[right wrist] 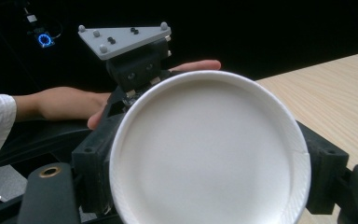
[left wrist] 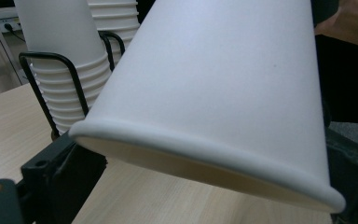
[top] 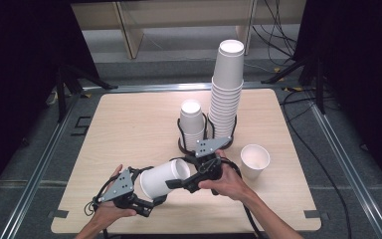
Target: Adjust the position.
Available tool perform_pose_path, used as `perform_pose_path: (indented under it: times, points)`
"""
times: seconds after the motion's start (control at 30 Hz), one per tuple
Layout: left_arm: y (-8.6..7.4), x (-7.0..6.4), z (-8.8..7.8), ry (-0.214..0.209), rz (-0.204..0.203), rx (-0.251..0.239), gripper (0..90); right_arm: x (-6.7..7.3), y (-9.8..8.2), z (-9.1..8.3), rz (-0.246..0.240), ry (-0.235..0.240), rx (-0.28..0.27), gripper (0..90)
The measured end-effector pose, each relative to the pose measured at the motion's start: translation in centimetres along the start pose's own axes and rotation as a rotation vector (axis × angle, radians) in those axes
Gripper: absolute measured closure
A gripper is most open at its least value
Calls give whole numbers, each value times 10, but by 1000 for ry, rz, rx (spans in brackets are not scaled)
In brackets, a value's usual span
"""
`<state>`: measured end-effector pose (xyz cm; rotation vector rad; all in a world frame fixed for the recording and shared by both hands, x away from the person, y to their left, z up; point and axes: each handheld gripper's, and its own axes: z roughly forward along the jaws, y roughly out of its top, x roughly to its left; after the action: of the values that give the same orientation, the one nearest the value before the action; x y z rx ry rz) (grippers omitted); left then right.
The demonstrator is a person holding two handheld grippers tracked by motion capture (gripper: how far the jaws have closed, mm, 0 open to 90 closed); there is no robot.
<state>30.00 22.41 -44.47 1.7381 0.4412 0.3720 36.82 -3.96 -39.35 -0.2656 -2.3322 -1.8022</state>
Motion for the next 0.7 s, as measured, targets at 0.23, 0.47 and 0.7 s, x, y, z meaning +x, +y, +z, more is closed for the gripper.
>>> perform_pose_path:
  times: [0.23,0.47,0.7]
  points:
    - [0,1,-3,-6,4,17,68,-1,-1,0,18,8,5,242]
    - [-1,2,-2,-27,-14,12,61,-3,-1,-1,25,14,9,243]
    - [-1,3,-3,-33,-25,19,47,-4,-3,1,23,18,26,243]
